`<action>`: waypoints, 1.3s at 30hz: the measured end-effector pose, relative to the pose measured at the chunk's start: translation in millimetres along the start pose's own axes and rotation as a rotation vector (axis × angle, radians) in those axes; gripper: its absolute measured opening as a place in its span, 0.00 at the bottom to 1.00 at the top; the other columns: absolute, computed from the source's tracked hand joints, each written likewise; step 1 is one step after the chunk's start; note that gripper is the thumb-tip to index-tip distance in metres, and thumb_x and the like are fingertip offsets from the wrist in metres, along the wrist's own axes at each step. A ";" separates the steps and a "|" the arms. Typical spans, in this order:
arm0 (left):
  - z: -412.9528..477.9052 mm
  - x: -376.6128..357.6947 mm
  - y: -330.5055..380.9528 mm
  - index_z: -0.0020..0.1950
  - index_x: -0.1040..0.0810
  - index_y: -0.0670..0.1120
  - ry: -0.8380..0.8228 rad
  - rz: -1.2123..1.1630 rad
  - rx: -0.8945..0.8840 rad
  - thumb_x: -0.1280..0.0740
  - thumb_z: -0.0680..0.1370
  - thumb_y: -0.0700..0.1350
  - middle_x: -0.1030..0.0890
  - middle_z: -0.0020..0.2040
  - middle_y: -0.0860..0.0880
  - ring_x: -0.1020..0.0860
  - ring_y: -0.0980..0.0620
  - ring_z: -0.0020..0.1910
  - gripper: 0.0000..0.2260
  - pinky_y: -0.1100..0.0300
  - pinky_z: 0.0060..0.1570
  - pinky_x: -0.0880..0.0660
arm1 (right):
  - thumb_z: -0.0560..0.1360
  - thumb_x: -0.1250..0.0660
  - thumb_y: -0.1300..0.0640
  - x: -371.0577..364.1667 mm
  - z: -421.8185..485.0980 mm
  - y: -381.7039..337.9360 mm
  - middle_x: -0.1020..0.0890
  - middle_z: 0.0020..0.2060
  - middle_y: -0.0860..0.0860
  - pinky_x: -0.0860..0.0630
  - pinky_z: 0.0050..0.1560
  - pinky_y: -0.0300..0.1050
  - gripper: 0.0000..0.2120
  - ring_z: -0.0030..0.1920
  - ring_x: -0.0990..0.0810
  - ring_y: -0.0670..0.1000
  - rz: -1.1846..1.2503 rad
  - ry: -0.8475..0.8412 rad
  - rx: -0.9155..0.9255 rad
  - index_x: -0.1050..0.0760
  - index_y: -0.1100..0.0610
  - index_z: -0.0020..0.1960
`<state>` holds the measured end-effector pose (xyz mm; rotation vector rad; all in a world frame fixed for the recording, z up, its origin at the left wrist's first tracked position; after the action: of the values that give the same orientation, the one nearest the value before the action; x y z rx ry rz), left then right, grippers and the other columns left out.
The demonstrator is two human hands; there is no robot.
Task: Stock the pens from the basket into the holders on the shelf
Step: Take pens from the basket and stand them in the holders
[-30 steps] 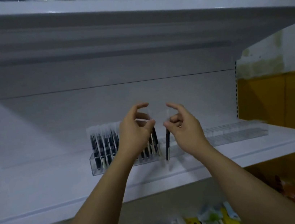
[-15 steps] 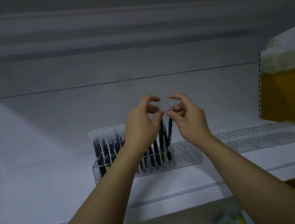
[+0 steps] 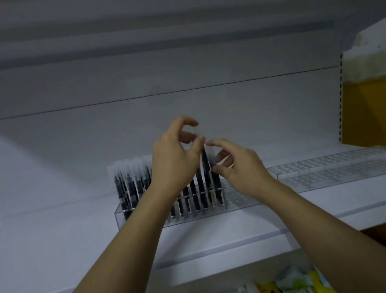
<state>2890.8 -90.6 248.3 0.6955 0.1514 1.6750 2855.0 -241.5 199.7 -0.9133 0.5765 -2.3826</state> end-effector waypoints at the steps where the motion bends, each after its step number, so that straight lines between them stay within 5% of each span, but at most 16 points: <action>1: 0.0 0.6 0.4 0.52 0.30 0.62 -0.001 0.002 0.000 0.32 0.77 0.49 0.20 0.43 0.58 0.22 0.61 0.31 0.10 0.64 0.33 0.25 | 0.75 0.30 0.58 -0.7 -1.5 0.9 0.24 0.44 0.42 0.30 0.38 0.31 0.26 0.39 0.23 0.41 -0.045 -0.016 0.002 0.31 0.37 0.67; 5: 0.5 1.0 -1.1 0.52 0.29 0.62 -0.019 0.038 -0.013 0.31 0.77 0.51 0.22 0.41 0.61 0.22 0.62 0.33 0.09 0.66 0.34 0.27 | 0.78 0.34 0.57 -4.7 -11.8 2.5 0.22 0.42 0.43 0.24 0.42 0.39 0.35 0.40 0.22 0.43 -0.149 -0.137 0.007 0.48 0.28 0.71; 8: -1.0 -8.1 -5.9 0.53 0.28 0.60 -0.086 0.105 -0.015 0.32 0.77 0.51 0.22 0.42 0.61 0.21 0.58 0.39 0.08 0.57 0.41 0.22 | 0.78 0.37 0.59 -5.2 -16.6 0.3 0.19 0.40 0.48 0.21 0.44 0.47 0.38 0.39 0.20 0.48 -0.188 -0.202 0.008 0.54 0.29 0.72; 11: -4.7 -16.7 -10.4 0.54 0.24 0.55 -0.088 0.211 -0.032 0.33 0.78 0.51 0.21 0.47 0.57 0.24 0.52 0.52 0.06 0.48 0.55 0.26 | 0.78 0.40 0.61 -3.0 -16.8 -1.8 0.18 0.41 0.53 0.20 0.44 0.51 0.39 0.39 0.20 0.52 -0.222 -0.227 -0.022 0.57 0.29 0.72; 16: 0.4 -23.7 -11.0 0.54 0.23 0.53 -0.073 0.430 -0.038 0.34 0.77 0.52 0.20 0.53 0.53 0.26 0.48 0.58 0.08 0.43 0.70 0.40 | 0.76 0.38 0.63 0.3 -20.6 -5.5 0.18 0.39 0.52 0.20 0.45 0.50 0.41 0.39 0.20 0.51 -0.238 -0.255 -0.037 0.57 0.33 0.75; 28: -6.6 -20.5 -10.0 0.54 0.23 0.53 -0.103 0.465 -0.075 0.33 0.77 0.51 0.20 0.55 0.55 0.26 0.51 0.61 0.07 0.46 0.75 0.54 | 0.76 0.37 0.63 -2.9 -24.5 -4.7 0.18 0.41 0.52 0.20 0.49 0.51 0.45 0.41 0.20 0.51 -0.262 -0.284 -0.075 0.64 0.38 0.76; 31: -8.5 -16.8 -6.4 0.59 0.23 0.55 -0.139 0.518 -0.083 0.34 0.78 0.51 0.22 0.61 0.54 0.27 0.52 0.64 0.11 0.45 0.75 0.57 | 0.77 0.34 0.61 -3.3 -32.7 -3.3 0.19 0.53 0.52 0.23 0.57 0.49 0.48 0.52 0.20 0.51 -0.168 -0.285 -0.134 0.68 0.39 0.76; 34: -13.5 -9.5 0.8 0.65 0.25 0.55 -0.139 0.541 -0.104 0.34 0.77 0.51 0.24 0.65 0.53 0.30 0.52 0.67 0.16 0.46 0.74 0.58 | 0.77 0.33 0.57 -0.6 -46.7 -4.3 0.31 0.70 0.51 0.31 0.64 0.45 0.47 0.67 0.29 0.52 -0.132 -0.267 -0.174 0.67 0.38 0.76; 39: -34.5 -1.5 15.9 0.62 0.23 0.53 -0.067 0.514 -0.173 0.32 0.77 0.50 0.22 0.62 0.53 0.29 0.52 0.65 0.14 0.48 0.74 0.55 | 0.77 0.33 0.55 10.9 -73.4 -12.1 0.37 0.74 0.47 0.35 0.67 0.43 0.40 0.71 0.35 0.48 -0.125 -0.167 -0.136 0.56 0.41 0.78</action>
<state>2859.4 -86.3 227.2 0.6941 -0.2375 2.1192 2792.7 -224.1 161.5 -1.2274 0.6392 -2.3692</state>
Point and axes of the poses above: each hand's wrist, its own z-axis towards the middle knuckle, its own x-axis out of the back of the hand, y = z × x, the point moved 4 cm from there along z, towards the middle knuckle
